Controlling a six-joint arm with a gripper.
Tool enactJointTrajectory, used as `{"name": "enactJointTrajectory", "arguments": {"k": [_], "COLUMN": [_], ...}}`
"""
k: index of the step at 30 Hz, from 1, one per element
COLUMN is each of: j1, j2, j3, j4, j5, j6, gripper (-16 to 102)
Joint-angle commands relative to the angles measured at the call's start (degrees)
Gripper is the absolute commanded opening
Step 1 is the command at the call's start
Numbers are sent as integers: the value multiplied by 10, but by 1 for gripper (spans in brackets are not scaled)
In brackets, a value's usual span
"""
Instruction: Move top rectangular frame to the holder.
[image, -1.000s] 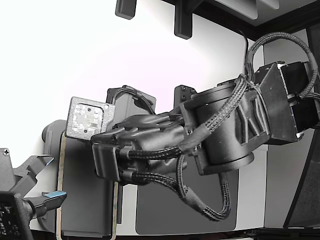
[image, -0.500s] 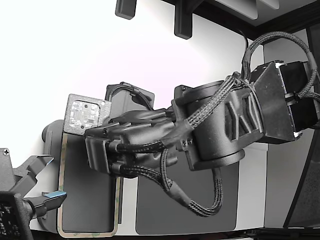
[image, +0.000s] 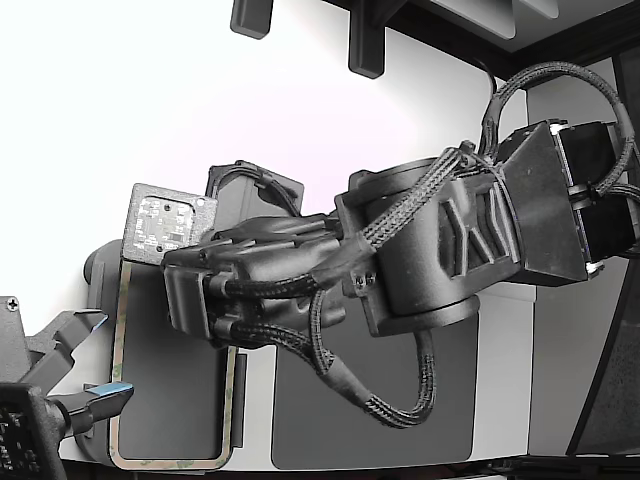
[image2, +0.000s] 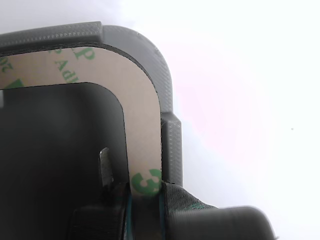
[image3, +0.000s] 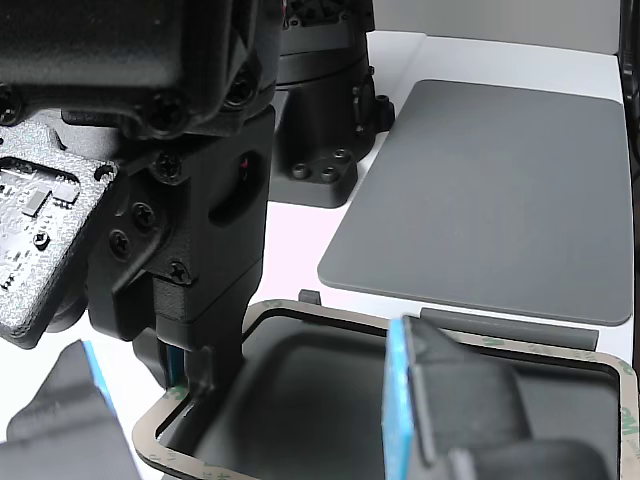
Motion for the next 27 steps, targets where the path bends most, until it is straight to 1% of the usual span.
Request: {"name": "enactJointTrajectory", "arguments": {"k": [1,19,27], "j1": [-10,-13,-13], "j2": [15,20,21], "j3": [-6,20,22], "j4": [-5,-26,-24], "j5": [2,-3,-8], "j6": [-1,-8,-11], "gripper": [-10,-10,-10]}}
